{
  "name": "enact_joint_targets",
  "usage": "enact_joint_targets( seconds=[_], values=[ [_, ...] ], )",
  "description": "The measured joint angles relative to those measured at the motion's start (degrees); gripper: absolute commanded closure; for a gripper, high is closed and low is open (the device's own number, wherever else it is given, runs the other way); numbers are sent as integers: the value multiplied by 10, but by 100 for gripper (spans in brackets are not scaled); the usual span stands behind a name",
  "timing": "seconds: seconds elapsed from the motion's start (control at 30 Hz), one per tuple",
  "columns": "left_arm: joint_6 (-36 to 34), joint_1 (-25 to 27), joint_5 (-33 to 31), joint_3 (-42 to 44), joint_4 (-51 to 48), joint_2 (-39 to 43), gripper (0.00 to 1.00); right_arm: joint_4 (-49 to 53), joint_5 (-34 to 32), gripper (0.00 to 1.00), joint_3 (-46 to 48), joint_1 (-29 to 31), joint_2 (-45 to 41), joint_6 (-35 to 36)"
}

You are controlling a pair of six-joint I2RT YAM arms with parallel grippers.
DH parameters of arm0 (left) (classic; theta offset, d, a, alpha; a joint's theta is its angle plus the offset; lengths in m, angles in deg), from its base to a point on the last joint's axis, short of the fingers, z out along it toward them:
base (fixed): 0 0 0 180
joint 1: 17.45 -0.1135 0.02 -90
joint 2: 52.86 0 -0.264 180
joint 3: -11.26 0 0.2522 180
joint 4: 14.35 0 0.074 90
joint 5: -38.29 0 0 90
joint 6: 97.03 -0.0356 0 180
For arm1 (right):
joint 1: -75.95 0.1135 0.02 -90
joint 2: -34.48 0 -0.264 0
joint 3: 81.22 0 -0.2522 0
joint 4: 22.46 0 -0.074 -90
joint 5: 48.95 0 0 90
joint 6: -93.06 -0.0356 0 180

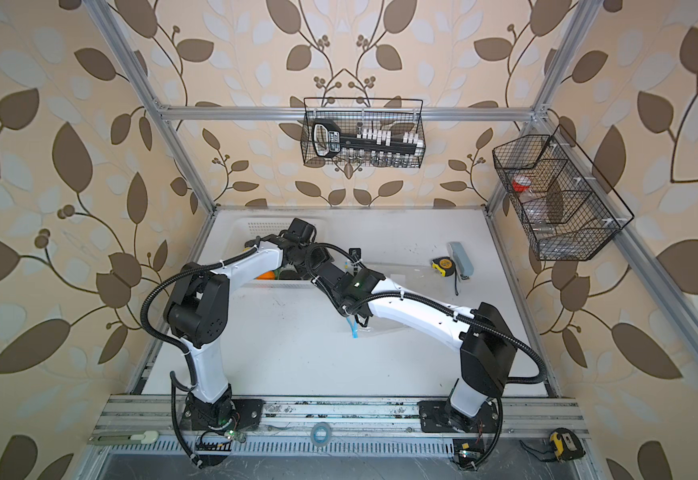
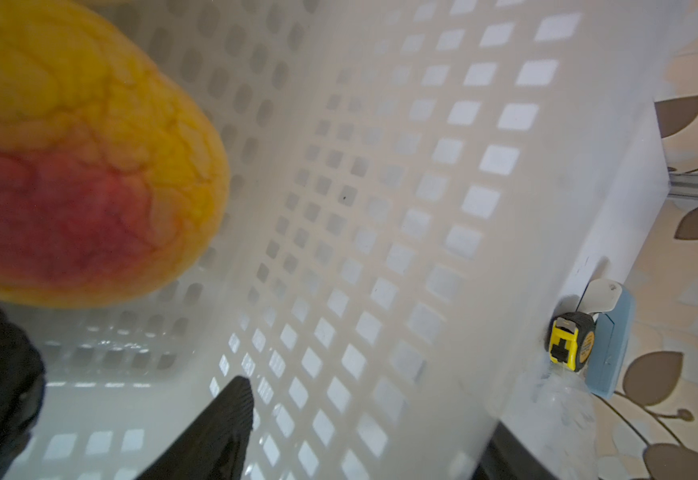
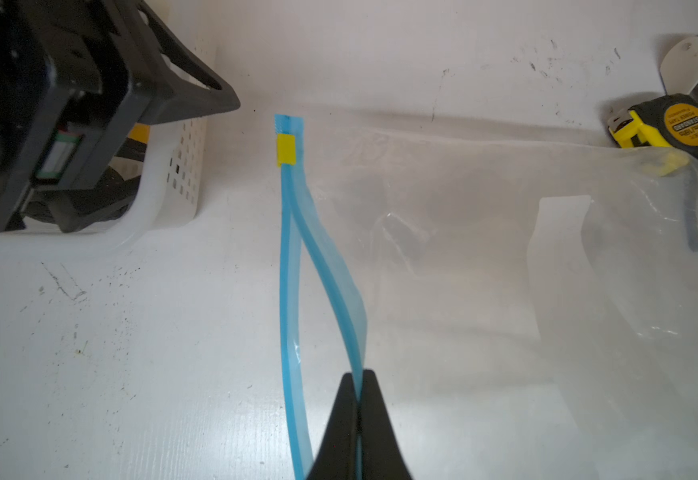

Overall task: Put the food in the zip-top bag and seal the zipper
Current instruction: 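Lower the left gripper into the basket while the right holds the zipper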

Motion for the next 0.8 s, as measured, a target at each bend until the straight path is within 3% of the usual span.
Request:
enact_joint_targets(
  seconds=[0.33, 0.8],
  values=[
    [21, 16, -18, -11, -2, 0, 27, 0, 0, 100, 0, 0, -1, 0],
    [-104, 4, -99, -53, -120, 91, 22, -6, 1, 100, 5, 0, -24, 0]
  ],
)
